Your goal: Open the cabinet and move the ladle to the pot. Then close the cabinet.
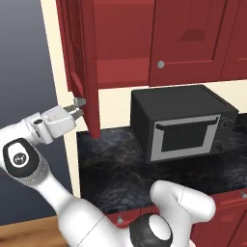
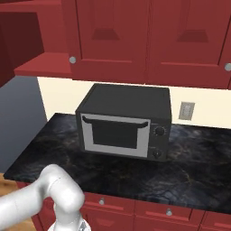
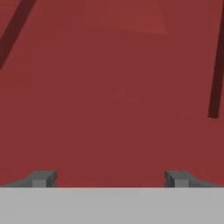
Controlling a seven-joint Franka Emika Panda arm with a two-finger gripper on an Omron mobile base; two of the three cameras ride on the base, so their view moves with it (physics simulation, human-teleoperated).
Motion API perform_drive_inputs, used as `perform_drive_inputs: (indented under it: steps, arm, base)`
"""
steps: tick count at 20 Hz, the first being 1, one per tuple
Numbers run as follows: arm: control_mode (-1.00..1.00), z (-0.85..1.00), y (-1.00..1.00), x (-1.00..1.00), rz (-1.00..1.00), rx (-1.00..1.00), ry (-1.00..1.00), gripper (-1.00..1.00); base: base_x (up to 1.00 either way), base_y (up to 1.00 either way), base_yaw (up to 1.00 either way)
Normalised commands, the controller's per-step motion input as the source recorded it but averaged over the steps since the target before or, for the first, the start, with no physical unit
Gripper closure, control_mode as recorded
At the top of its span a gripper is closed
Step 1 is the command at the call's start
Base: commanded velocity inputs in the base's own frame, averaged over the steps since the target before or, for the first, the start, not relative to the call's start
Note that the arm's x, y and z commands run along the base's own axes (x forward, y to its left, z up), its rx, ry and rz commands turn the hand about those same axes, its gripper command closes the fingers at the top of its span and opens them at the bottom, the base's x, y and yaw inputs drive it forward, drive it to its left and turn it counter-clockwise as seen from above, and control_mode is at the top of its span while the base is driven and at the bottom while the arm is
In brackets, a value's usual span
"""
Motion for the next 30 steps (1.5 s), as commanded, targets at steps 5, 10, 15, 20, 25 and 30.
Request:
perform_drive_inputs:
  steps: [5, 10, 15, 20, 25, 30]
  arm:
    - [-1.0, 0.23, -1.0, -0.24, 0.09, 0.05, 0.0, -1.0]
    - [-1.0, 0.06, -1.0, -0.01, 0.21, 0.0, 0.0, -1.0]
    - [-1.0, 0.0, -1.0, 0.0, 0.38, 0.01, 0.0, -1.0]
    - [-1.0, 0.01, -1.0, 0.13, 0.47, 0.06, 0.0, -1.0]
    - [-1.0, 0.06, -0.89, 0.52, 0.47, 0.15, 0.0, -1.0]
    - [-1.0, 0.06, -0.69, 1.0, 0.35, 0.2, 0.03, -1.0]
  base:
    - [0.0, 0.0, 0.0]
    - [0.0, 0.0, 0.0]
    - [0.0, 0.0, 0.0]
    - [0.0, 0.0, 0.0]
    - [0.0, 0.0, 0.0]
    - [0.0, 0.0, 0.0]
